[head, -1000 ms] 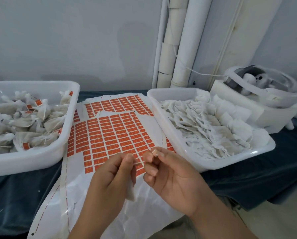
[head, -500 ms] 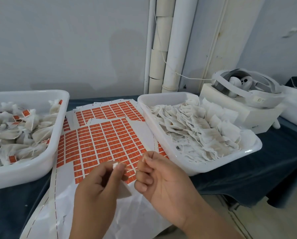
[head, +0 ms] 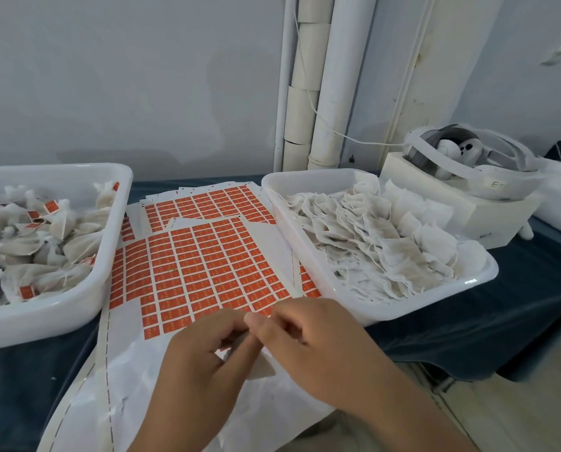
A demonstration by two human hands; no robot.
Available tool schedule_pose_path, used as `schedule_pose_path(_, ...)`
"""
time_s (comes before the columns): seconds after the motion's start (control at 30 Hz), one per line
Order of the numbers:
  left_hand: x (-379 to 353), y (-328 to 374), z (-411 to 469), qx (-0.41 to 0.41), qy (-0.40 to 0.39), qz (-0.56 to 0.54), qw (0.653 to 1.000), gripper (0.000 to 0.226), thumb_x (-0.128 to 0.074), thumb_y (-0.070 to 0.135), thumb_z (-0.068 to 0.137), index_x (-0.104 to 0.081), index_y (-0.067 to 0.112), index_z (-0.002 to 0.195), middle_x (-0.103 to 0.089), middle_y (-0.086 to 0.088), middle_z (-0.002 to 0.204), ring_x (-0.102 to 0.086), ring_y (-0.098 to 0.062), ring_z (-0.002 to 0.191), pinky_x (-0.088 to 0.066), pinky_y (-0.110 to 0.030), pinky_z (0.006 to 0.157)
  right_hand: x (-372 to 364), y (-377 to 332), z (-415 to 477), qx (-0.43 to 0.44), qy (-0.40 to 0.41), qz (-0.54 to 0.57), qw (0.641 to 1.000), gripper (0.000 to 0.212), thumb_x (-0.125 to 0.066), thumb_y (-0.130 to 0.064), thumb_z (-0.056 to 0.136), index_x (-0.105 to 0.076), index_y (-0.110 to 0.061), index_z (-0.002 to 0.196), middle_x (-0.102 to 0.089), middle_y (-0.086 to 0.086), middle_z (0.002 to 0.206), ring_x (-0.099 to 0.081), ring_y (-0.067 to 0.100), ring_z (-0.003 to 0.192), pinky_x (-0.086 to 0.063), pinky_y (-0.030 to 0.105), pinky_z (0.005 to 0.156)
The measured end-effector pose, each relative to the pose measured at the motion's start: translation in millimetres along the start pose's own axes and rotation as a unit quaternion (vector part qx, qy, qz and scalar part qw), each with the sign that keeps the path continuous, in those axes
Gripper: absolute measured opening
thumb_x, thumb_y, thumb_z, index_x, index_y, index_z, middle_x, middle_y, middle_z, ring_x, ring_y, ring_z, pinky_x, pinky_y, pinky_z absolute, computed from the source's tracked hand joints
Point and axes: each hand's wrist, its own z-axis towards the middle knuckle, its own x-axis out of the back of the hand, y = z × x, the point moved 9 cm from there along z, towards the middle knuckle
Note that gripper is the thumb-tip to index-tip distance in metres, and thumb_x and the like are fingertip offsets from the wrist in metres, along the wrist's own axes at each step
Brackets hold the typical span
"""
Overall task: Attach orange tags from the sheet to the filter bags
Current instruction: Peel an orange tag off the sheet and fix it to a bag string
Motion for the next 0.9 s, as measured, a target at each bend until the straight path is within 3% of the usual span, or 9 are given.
schedule_pose_path(0.2, 6.4, 0.4, -0.2, 0.018, 0.031, -0.01, 0.999, 0.035, -0.05, 0.061, 0.084, -0.076, 0.038, 0.086, -0.071, 0.021, 0.077, -0.069, -0.008, 0.082, -0.056, -0.021, 0.067, -13.5, 3.0, 4.9, 0.006, 0.002, 0.092, 0.996, 0.042, -0.033, -0.068, 0.103, -0.059, -0.046, 0.079, -0.067, -0.023, 0.083, -0.066, -0.004, 0.084, -0.046, 0.009, 0.071)
schedule_pose_path(0.33, 5.5, -19.4, 0.9, 0.11, 0.004, -0.086, 0.99, 0.045, -0.051, 0.069, 0.074, -0.076, 0.033, 0.075, -0.073, 0.011, 0.072, -0.069, -0.01, 0.075, -0.055, -0.017, 0.062, -13.9, 8.5, 9.8, 0.01, -0.076, 0.129, 0.989, 0.024, -0.054, -0.05, 0.105, -0.072, -0.042, 0.091, -0.066, -0.019, 0.089, -0.063, -0.001, 0.084, -0.046, 0.009, 0.073)
schedule_pose_path(0.47, 1.8, -23.4, -0.6, 0.136, 0.007, -0.119, 0.984, 0.041, -0.052, 0.07, 0.072, -0.075, 0.037, 0.077, -0.073, 0.012, 0.073, -0.07, -0.007, 0.075, -0.052, -0.01, 0.059, 2.5, 20.7, 12.0, -0.018, -0.01, 0.088, 0.996, 0.022, -0.061, -0.063, 0.094, -0.075, -0.046, 0.098, -0.051, -0.03, 0.119, -0.059, -0.009, 0.107, -0.051, 0.009, 0.078)
schedule_pose_path(0.53, 1.3, -25.3, -1.4, 0.14, 0.017, -0.136, 0.981, 0.046, -0.052, 0.072, 0.071, -0.074, 0.032, 0.074, -0.073, 0.012, 0.072, -0.07, -0.006, 0.074, -0.05, -0.007, 0.058, 6.8, 24.6, 12.8, -0.035, 0.004, 0.144, 0.989, 0.025, -0.064, -0.064, 0.093, -0.076, -0.042, 0.096, -0.058, -0.03, 0.122, -0.062, -0.007, 0.11, -0.055, 0.017, 0.082)
schedule_pose_path(0.6, -0.4, -24.6, -1.5, 0.139, 0.011, -0.16, 0.977, 0.046, -0.053, 0.072, 0.071, -0.075, 0.032, 0.076, -0.074, 0.013, 0.075, -0.072, -0.005, 0.076, -0.049, -0.005, 0.061, -1.8, 29.7, 12.0, -0.089, -0.022, 0.314, 0.945, 0.028, -0.068, -0.059, 0.088, -0.078, -0.034, 0.092, -0.072, -0.014, 0.115, -0.07, 0.007, 0.108, -0.057, 0.032, 0.091)
schedule_pose_path(0.7, -12.3, -17.1, -2.4, 0.107, -0.045, -0.173, 0.978, 0.03, -0.056, 0.063, 0.082, -0.075, 0.04, 0.085, -0.076, 0.012, 0.081, -0.074, -0.01, 0.081, -0.055, -0.012, 0.069, -26.7, 15.0, 9.2, -0.092, -0.103, 0.596, 0.791, 0.029, -0.064, -0.038, 0.099, -0.073, -0.018, 0.079, -0.074, 0.012, 0.117, -0.067, 0.025, 0.115, -0.053, 0.039, 0.097)
schedule_pose_path(0.77, -18.9, -9.0, -4.6, 0.077, -0.084, -0.173, 0.978, 0.025, -0.056, 0.06, 0.089, -0.075, 0.044, 0.088, -0.076, 0.013, 0.086, -0.073, -0.012, 0.087, -0.058, -0.018, 0.076, -33.2, 8.5, 8.1, -0.085, -0.121, 0.671, 0.726, 0.031, -0.058, -0.032, 0.104, -0.067, -0.016, 0.079, -0.074, 0.009, 0.097, -0.066, 0.027, 0.112, -0.05, 0.039, 0.096)
schedule_pose_path(0.83, -20.3, -7.0, -5.7, 0.06, -0.107, -0.158, 0.98, 0.03, -0.052, 0.064, 0.097, -0.076, 0.046, 0.093, -0.076, 0.018, 0.093, -0.072, -0.01, 0.094, -0.057, -0.017, 0.081, -31.1, 13.7, 11.0, -0.088, -0.087, 0.714, 0.689, 0.03, -0.058, -0.03, 0.102, -0.057, -0.017, 0.076, -0.055, 0.002, 0.068, -0.065, 0.022, 0.084, -0.051, 0.038, 0.093)
schedule_pose_path(0.9, -19.4, -20.5, -5.2, 0.08, -0.111, -0.083, 0.987, 0.04, -0.044, 0.069, 0.099, -0.075, 0.044, 0.096, -0.074, 0.024, 0.096, -0.071, -0.004, 0.096, -0.059, -0.018, 0.083, -22.1, 30.2, 14.0, -0.111, -0.012, 0.693, 0.712, 0.035, -0.055, -0.027, 0.103, -0.042, -0.02, 0.071, -0.032, -0.003, 0.059, -0.041, 0.014, 0.054, -0.052, 0.03, 0.066)
